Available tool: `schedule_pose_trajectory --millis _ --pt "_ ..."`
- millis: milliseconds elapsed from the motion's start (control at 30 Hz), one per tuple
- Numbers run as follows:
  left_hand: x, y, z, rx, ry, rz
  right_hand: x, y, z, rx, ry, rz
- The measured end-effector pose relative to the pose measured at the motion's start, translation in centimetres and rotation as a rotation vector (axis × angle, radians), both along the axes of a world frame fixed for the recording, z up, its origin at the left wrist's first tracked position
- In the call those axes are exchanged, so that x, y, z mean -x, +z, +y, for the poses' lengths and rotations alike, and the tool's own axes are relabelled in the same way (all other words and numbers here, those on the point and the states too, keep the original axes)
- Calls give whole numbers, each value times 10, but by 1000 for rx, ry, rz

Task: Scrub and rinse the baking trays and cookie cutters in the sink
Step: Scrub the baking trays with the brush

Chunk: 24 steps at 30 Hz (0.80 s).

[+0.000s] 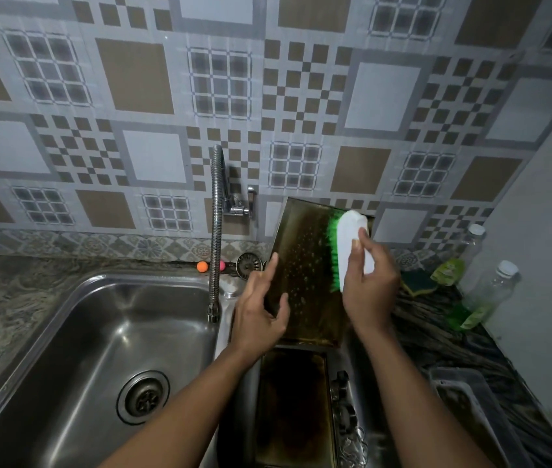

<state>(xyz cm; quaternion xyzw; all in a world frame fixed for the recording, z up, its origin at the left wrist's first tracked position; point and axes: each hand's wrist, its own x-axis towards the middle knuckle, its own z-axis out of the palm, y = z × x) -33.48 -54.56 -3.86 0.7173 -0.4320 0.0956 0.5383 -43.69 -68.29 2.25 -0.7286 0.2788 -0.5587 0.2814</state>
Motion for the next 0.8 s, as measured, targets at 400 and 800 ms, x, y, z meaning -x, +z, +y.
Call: schedule_pose_trajectory --millis 400,800 --pt "3 11 -3 62 -79 214 -17 -7 -1 184 98 101" --pt "4 15 -11 144 -63 339 -3 -37 43 252 368 255"
